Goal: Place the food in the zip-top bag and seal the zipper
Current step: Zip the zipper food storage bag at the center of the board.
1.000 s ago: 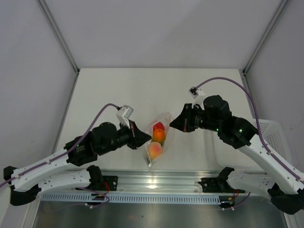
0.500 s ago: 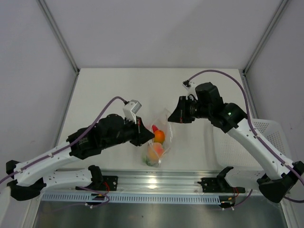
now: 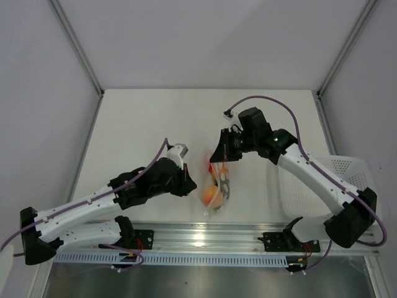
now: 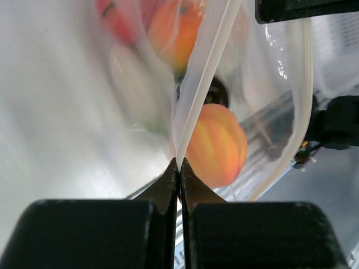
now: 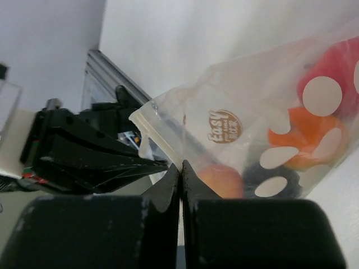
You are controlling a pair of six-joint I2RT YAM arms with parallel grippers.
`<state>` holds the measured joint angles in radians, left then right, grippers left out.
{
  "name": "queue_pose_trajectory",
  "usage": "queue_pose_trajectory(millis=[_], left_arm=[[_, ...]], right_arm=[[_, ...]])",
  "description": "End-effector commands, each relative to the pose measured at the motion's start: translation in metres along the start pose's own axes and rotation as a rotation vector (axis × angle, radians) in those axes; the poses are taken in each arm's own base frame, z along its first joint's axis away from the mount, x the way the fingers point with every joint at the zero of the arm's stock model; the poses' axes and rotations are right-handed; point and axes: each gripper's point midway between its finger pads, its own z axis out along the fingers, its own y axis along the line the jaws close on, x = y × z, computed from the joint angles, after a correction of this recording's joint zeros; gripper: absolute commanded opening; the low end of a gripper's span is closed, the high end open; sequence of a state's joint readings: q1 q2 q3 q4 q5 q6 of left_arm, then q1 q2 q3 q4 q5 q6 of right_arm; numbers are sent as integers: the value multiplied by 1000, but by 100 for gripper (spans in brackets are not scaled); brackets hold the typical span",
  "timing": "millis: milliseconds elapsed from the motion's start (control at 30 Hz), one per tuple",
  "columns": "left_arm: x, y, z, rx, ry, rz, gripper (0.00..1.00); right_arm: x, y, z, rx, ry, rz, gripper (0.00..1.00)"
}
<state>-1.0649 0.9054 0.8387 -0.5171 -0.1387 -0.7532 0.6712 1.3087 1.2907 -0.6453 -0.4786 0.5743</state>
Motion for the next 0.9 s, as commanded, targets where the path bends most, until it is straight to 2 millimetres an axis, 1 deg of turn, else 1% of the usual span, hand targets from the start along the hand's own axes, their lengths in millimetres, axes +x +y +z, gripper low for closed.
queue_pose_trajectory(millis=[0,33,67,100,133,167,200,233,267,300,333,367,400,433,500,533,567,600,633,667,700,733,767,800,833,867], left_arm=[[-25,-10,-10,32,-66,-18,1],[-40,-23,-20,69,-100,1,1],[-52,-33,-30,95,-120,4,1],[-56,-38,-36,109,-124,11,1],[-69,-50,-50,149,-155,16,1],[-78,-60,-61,188,-179,13,0],[-78,-69,-68,235,-177,12,1],[-81,-75,-80,282,-196,-4,1],[-85,-84,-89,334,-218,-14,1],[-74,-82,-85,348,-196,-19,1],[-75,-83,-92,373,-216,-47,1],[-73,-81,-92,378,-215,-60,0],[-60,-69,-78,340,-195,-80,1],[-56,-63,-73,320,-189,-95,1],[-40,-46,-54,254,-153,-118,1],[-33,-42,-46,239,-134,-129,1],[-28,-41,-38,230,-113,-135,1],[-29,-47,-35,249,-110,-160,1],[-21,-47,-29,261,-82,-164,1],[-21,-50,-26,275,-84,-167,0],[-21,-51,-21,275,-81,-183,1],[-25,-55,-21,284,-89,-187,1],[-26,-56,-21,285,-90,-187,0],[-30,-59,-22,289,-99,-192,0],[-33,-58,-24,284,-112,-198,1],[-39,-56,-24,267,-141,-206,0]], right_arm=[[-16,4,3,-4,-14,-64,0],[-25,11,0,-10,-30,-80,0],[-28,15,-4,-9,-39,-90,0],[-30,17,-9,2,-39,-98,0],[-37,29,-18,-14,-67,-117,0],[-39,34,-24,-23,-78,-127,0],[-37,39,-30,-33,-74,-121,0],[-37,52,-42,-61,-95,-134,0],[-35,57,-47,-78,-99,-134,0],[-30,69,-52,-116,-97,-134,0],[-27,74,-54,-134,-97,-135,0],[-22,75,-56,-147,-91,-132,0],[-19,80,-55,-178,-81,-132,0],[-17,79,-53,-186,-74,-136,0],[-14,64,-36,-159,-48,-122,0],[-14,58,-28,-149,-38,-130,0],[-12,48,-12,-135,-6,-124,0],[-8,41,-1,-131,21,-124,0],[-5,37,10,-131,52,-143,0],[-2,32,19,-117,77,-147,0],[-2,27,33,-97,102,-149,0],[3,31,40,-95,124,-170,0],[3,27,45,-64,128,-205,0],[4,25,52,-42,140,-223,3],[-3,33,51,-37,122,-254,5],[-3,32,50,-5,121,-278,8]])
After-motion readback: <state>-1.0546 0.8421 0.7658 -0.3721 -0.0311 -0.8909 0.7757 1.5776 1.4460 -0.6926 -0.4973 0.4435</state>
